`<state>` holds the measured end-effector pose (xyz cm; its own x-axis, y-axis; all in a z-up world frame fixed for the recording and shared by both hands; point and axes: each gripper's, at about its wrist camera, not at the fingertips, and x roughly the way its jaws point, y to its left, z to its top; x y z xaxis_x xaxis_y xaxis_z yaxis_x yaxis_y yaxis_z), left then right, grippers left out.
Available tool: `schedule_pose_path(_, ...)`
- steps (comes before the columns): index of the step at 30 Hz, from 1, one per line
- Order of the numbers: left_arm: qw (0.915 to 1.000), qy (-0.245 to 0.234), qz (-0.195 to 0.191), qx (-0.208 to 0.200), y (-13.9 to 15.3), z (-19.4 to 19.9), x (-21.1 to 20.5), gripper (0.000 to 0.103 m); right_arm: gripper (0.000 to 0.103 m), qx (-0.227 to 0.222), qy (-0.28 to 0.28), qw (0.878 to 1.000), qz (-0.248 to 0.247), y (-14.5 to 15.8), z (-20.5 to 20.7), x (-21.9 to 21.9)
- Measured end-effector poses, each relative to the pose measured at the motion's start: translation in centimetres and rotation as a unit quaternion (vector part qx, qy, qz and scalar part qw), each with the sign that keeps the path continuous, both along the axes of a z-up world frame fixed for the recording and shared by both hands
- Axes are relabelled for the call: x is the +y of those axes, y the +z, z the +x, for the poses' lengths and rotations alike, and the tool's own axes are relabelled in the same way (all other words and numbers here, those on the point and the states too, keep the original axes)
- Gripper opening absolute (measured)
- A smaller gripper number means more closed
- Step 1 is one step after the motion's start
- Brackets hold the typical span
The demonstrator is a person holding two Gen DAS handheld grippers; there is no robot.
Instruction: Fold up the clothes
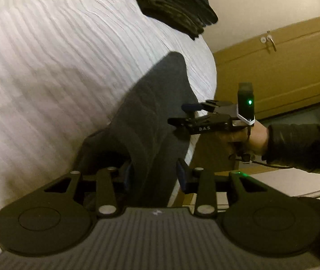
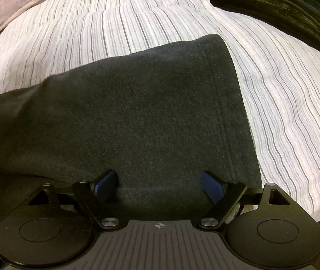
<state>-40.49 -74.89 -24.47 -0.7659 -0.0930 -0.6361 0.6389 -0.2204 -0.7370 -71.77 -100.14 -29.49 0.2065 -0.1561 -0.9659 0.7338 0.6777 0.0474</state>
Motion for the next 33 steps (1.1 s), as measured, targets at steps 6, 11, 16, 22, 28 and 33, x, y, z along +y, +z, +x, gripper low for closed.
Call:
schedule_pose_path(6, 0.991, 0.016, -0.069, -0.113, -0.9, 4.4, -2.4, 0.037, 0.086, 0.005, -0.002, 1.0, -0.007, 0.2, -0.4, 0.7)
schedule_pose_path(11, 0.9662, -0.142, -0.169, -0.132, -2.8, -0.1, -3.6, 0.037, 0.086, 0.006, -0.002, 1.0, -0.01, 0.5, -0.9, 1.2)
schedule_pose_path(16, 0.9481, -0.225, -0.192, -0.117, -4.6, -4.4, -3.5, 0.038, 0.087, 0.006, -0.007, 1.0, -0.016, 0.6, -0.8, 1.6)
schedule_pose_path(22, 0.9646, -0.12, -0.175, -0.156, -4.9, -0.7, -6.8, 0.031, 0.087, 0.001, -0.01, 1.0, -0.021, 0.9, -1.4, 2.3)
schedule_pose_path(28, 0.9661, -0.053, -0.168, -0.189, -4.1, 3.6, -9.0, 0.014, 0.088, -0.002, -0.015, 1.0, -0.025, 1.1, -1.9, 3.1)
schedule_pose_path(33, 0.9755, -0.059, -0.166, -0.131, -0.5, 3.1, -7.3, 0.018, 0.092, -0.007, -0.023, 0.999, -0.029, 1.2, -2.2, 4.0)
